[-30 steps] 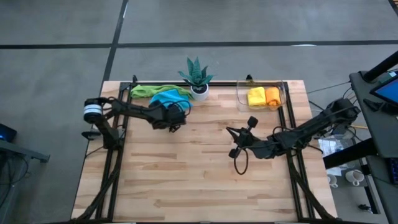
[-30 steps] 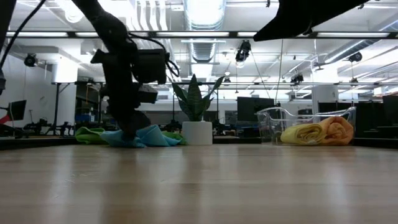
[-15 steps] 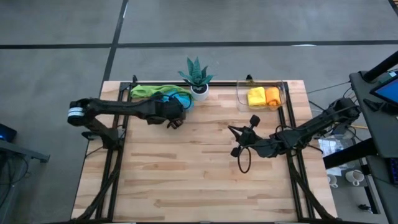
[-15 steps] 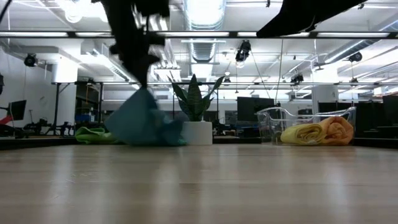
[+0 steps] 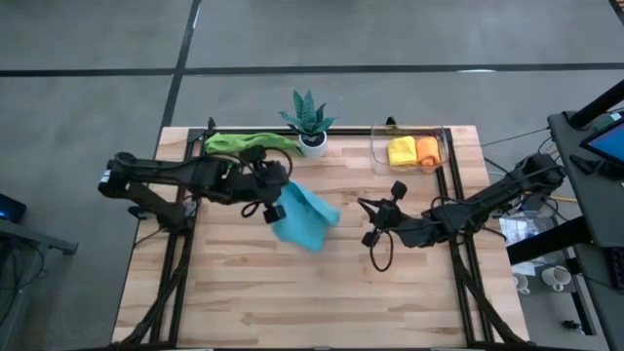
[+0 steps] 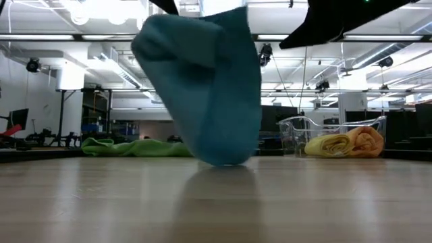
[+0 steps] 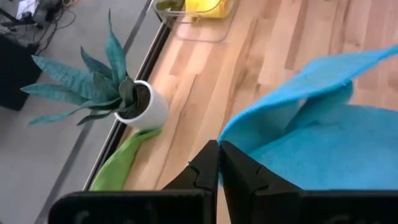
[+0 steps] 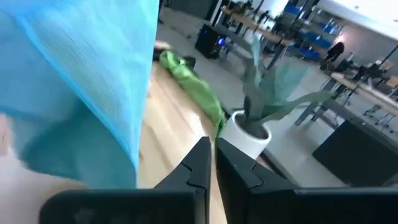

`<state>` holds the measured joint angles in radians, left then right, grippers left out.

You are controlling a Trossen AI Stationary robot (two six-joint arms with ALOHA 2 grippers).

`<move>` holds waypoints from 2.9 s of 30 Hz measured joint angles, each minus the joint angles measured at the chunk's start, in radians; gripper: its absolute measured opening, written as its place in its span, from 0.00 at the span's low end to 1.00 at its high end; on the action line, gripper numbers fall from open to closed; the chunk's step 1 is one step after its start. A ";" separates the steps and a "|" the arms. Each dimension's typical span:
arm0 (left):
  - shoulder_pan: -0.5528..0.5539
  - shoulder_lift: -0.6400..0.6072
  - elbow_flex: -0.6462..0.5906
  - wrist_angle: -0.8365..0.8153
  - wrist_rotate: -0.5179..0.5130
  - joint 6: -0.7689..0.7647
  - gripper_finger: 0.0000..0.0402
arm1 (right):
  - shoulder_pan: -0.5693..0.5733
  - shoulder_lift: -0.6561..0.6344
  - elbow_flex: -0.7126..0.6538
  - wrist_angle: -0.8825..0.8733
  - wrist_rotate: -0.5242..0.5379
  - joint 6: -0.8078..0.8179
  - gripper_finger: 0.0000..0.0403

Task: Roll microfiber towels into tight, uniform cylinder then place into a basket
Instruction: Fold the blue microfiber cloth

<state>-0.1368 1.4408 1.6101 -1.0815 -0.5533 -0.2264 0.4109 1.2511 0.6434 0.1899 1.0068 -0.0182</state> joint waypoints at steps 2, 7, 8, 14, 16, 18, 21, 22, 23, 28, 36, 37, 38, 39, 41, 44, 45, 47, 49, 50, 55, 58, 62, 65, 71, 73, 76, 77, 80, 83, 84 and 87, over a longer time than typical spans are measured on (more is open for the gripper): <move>0.000 0.001 0.000 -0.017 0.001 -0.002 0.00 | -0.014 0.010 -0.002 -0.021 -0.039 0.029 0.07; 0.000 0.017 -0.009 -0.008 0.000 -0.002 0.00 | -0.066 0.068 -0.004 -0.022 -0.209 0.067 0.23; 0.001 0.027 -0.010 -0.003 0.000 -0.002 0.00 | -0.073 0.087 -0.001 -0.022 -0.222 0.065 0.27; 0.001 0.057 -0.009 0.035 -0.002 -0.016 0.00 | -0.078 0.241 0.016 0.091 -0.283 -0.081 0.48; 0.002 0.067 -0.007 0.078 -0.005 -0.043 0.00 | -0.077 0.309 0.038 0.164 -0.297 -0.151 0.52; 0.002 0.066 -0.006 0.097 -0.004 -0.056 0.00 | -0.078 0.381 0.071 0.195 -0.288 -0.224 0.55; 0.002 0.063 -0.005 0.179 -0.005 -0.062 0.00 | -0.078 0.476 0.139 0.202 -0.202 -0.289 0.56; 0.002 0.062 -0.005 0.198 -0.005 -0.070 0.00 | -0.078 0.505 0.167 0.203 -0.163 -0.305 0.57; 0.002 0.062 -0.003 0.214 -0.005 -0.079 0.00 | -0.077 0.529 0.193 0.209 -0.132 -0.323 0.57; 0.002 0.062 0.001 0.269 -0.054 -0.082 0.00 | -0.069 0.589 0.271 0.200 -0.041 -0.364 0.56; 0.005 0.070 -0.007 0.275 -0.249 -0.083 0.00 | -0.009 0.531 0.271 0.155 -0.018 -0.402 0.56; 0.005 0.070 -0.007 0.279 -0.251 -0.084 0.00 | -0.001 0.517 0.269 0.143 -0.006 -0.402 0.56; 0.005 0.070 -0.007 0.284 -0.252 -0.086 0.00 | 0.008 0.496 0.260 0.120 0.001 -0.394 0.56; 0.005 0.070 -0.007 0.293 -0.254 -0.099 0.00 | 0.015 0.479 0.250 0.095 0.006 -0.379 0.56; 0.005 0.070 -0.008 0.296 -0.256 -0.133 0.00 | 0.023 0.452 0.240 0.107 -0.044 -0.345 0.56; 0.007 0.085 -0.013 0.340 -0.258 -0.166 0.00 | 0.028 0.425 0.223 0.122 -0.161 -0.329 0.56; 0.008 0.087 -0.016 0.349 -0.250 -0.169 0.00 | 0.028 0.422 0.217 0.135 -0.186 -0.330 0.56; 0.008 0.105 -0.016 0.421 -0.212 -0.175 0.00 | 0.029 0.421 0.213 0.137 -0.193 -0.331 0.56; 0.008 0.118 -0.016 0.466 -0.169 -0.174 0.00 | 0.028 0.430 0.217 0.142 -0.189 -0.340 0.56; 0.008 0.129 -0.016 0.502 -0.158 -0.158 0.00 | 0.028 0.436 0.219 0.142 -0.173 -0.352 0.56; 0.013 0.148 -0.015 0.548 -0.154 -0.109 0.00 | 0.032 0.470 0.238 0.143 0.019 -0.410 0.56; 0.013 0.146 -0.015 0.549 -0.155 -0.108 0.00 | 0.032 0.485 0.243 0.146 0.153 -0.438 0.56; 0.012 0.134 -0.015 0.529 -0.146 -0.107 0.00 | 0.037 0.484 0.235 0.145 0.233 -0.476 0.56; 0.011 0.127 -0.014 0.497 -0.139 -0.108 0.00 | 0.049 0.481 0.234 0.143 0.236 -0.490 0.56; 0.008 0.128 -0.014 0.499 -0.103 -0.109 0.00 | 0.055 0.480 0.235 0.145 0.235 -0.508 0.56; 0.005 0.128 -0.014 0.499 -0.085 -0.113 0.00 | 0.051 0.480 0.235 0.144 0.235 -0.504 0.56; 0.005 0.128 -0.014 0.506 -0.076 -0.134 0.00 | 0.049 0.480 0.235 0.145 0.228 -0.499 0.56; 0.005 0.128 -0.014 0.514 -0.075 -0.135 0.00 | 0.049 0.480 0.235 0.145 0.226 -0.499 0.56; 0.005 0.128 -0.014 0.555 -0.063 -0.134 0.00 | 0.049 0.480 0.235 0.145 0.225 -0.499 0.56; 0.005 0.128 -0.014 0.596 -0.053 -0.132 0.00 | 0.049 0.480 0.235 0.145 0.224 -0.499 0.56; 0.006 0.128 -0.014 0.604 -0.051 -0.129 0.00 | 0.049 0.480 0.235 0.145 0.224 -0.499 0.56; 0.009 0.127 -0.014 0.605 -0.051 -0.127 0.00 | 0.052 0.480 0.235 0.152 0.224 -0.499 0.56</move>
<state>-0.1277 1.5673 1.5963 -0.4768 -0.6044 -0.3531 0.4629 1.7309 0.8784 0.3416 1.2312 -0.5175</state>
